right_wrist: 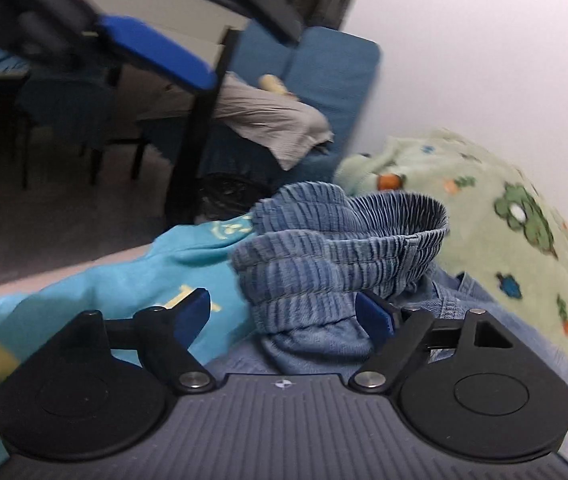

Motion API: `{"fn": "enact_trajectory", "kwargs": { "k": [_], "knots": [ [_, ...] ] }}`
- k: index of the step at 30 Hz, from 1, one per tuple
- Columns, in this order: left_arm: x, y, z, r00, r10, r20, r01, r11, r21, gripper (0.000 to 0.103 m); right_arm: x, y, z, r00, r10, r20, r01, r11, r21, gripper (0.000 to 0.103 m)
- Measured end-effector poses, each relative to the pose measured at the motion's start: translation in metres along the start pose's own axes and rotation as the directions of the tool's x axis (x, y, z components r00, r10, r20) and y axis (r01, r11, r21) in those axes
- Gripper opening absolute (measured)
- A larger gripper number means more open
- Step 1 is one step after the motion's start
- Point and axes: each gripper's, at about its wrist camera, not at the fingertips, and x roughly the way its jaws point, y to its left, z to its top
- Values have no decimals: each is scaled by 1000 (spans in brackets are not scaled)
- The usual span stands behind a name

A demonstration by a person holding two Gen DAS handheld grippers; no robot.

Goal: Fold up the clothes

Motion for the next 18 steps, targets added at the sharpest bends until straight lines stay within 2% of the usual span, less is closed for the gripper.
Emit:
{"fn": "enact_trajectory", "kwargs": {
  "k": [4,8,10,13,16,18],
  "knots": [
    [3,-2,-7,1000,5,-21,-4,1000,13,55,-32,-23,-6,1000,-10,0,10,996,87,82],
    [15,-4,-20,998,13,-65,-13,1000,3,57,-67,-52,-15,999,-44,-6,45,979,197,82],
    [23,-3,-28,995,22,-94,-23,1000,-9,57,-85,-73,-22,995,-99,-24,102,957,273,82],
    [33,-1,-40,990,30,-141,-37,998,-48,57,-104,-107,-39,986,-163,-46,167,885,434,82],
    [46,1,-52,986,55,-158,-65,996,-59,59,-116,-141,-62,977,-205,-60,198,766,612,82],
    [55,2,-60,983,73,-170,-85,994,-65,59,-113,-160,-76,974,-216,-74,207,695,688,82]
  ]
}}
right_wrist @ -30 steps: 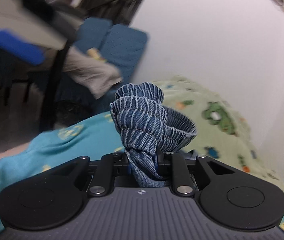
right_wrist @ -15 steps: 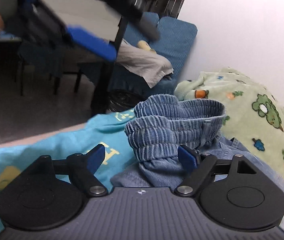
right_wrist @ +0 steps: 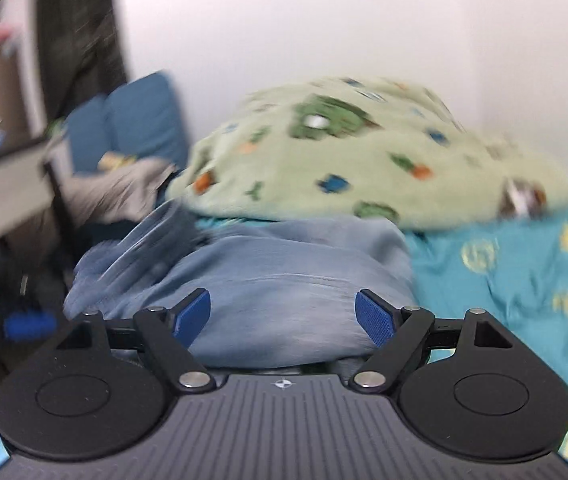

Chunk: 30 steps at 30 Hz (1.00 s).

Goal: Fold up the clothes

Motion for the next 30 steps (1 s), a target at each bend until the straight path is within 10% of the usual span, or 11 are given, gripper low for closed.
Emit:
{"fn": "enact_trajectory", "kwargs": {
  "k": [5,13,24,30],
  "knots": [
    [25,3,-15,999,45,-26,-46,999,-23,59,29,-44,1,999,3,-44,8,969,246,82],
    [43,27,-16,998,-66,-2,64,978,-198,62,66,-98,-14,995,86,-44,-45,816,577,85],
    [56,45,-17,995,-103,5,99,941,-323,71,90,-105,-22,988,142,-65,-71,780,622,93],
    [63,38,-20,997,-78,-18,71,962,-264,74,87,-89,-14,985,159,-69,-96,832,546,91]
  ]
}}
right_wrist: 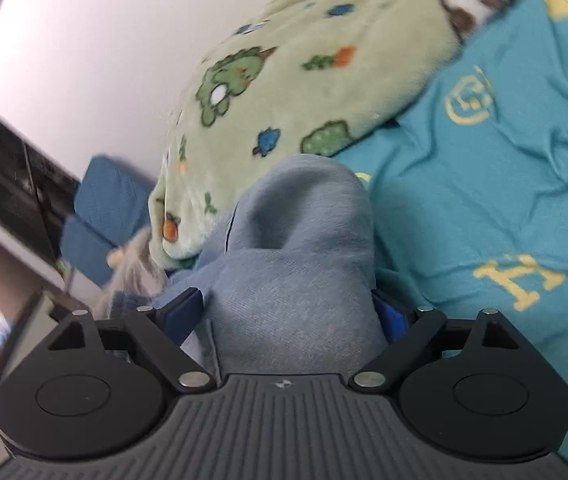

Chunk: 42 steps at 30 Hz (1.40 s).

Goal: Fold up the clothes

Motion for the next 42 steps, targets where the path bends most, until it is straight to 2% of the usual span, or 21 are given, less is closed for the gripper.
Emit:
{"fn": "enact_trajectory", "kwargs": {
  "k": [4,5,6,7,9,12,18,23,31,34,42],
  "knots": [
    [2,-4,0,1000,17,-16,-17,999,33,60,2,-4,-4,1000,-16,0,16,1000,-4,87],
    [3,-6,0,1000,23,-21,-22,999,43,57,2,-3,-4,1000,-21,2,21,1000,-10,81],
    [3,-7,0,999,29,-25,-27,998,54,50,2,-1,-4,1000,-27,4,27,999,-19,68],
    [3,-10,0,999,40,-26,-38,997,74,42,1,3,-5,1000,-30,9,30,999,-30,62],
    [1,-19,-1,998,59,-13,-57,992,113,35,-3,11,-7,999,-30,29,31,998,-48,45],
    [-6,-31,0,998,62,19,-64,988,144,27,-9,29,-8,997,-35,63,41,994,-100,37],
    [-32,-54,3,999,12,53,-20,986,165,24,-35,58,5,993,0,119,15,991,-132,34],
    [-51,-75,-5,999,-12,30,7,985,175,24,-64,78,20,989,23,143,2,985,-172,33],
    [-76,-151,-29,994,-105,-2,102,959,264,24,-142,90,49,970,67,235,-16,977,-212,33],
    [-78,-190,-50,988,-153,-25,153,940,306,24,-186,82,62,954,75,289,-13,977,-213,33],
    [-50,-279,-156,956,-252,-151,292,879,378,25,-309,25,105,902,27,430,74,973,-217,34]
  ]
}}
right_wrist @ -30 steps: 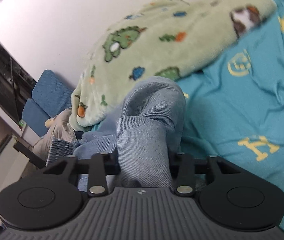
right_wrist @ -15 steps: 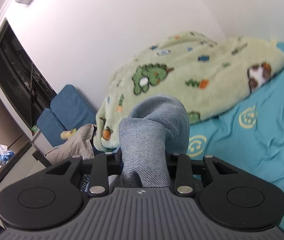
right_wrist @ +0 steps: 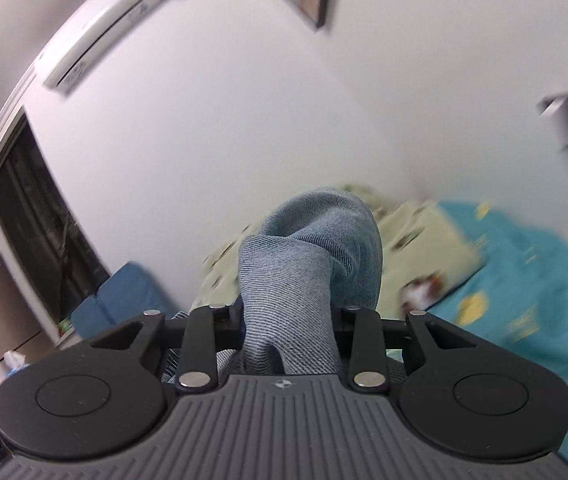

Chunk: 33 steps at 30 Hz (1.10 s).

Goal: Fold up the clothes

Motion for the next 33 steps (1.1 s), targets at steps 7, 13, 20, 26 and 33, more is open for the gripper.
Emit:
{"fn": "enact_trajectory", "kwargs": {
  "k": [7,13,20,26,33],
  "knots": [
    [75,-38,-60,993,-61,-106,68,996,66,25,-63,-88,33,990,-124,70,125,992,-10,34],
    [136,-55,-108,977,-88,-196,113,986,120,25,-89,-158,37,969,-230,95,231,973,5,34],
    [206,-69,-162,949,-100,-297,159,970,182,25,-98,-221,1,941,-332,62,332,943,16,34],
    [224,-46,-187,938,-104,-331,181,960,213,26,-83,-241,-26,906,-421,-28,422,906,21,34],
    [219,-51,-193,930,-103,-352,205,941,268,31,-65,-265,-58,846,-516,-132,522,853,16,36]
  ]
}}
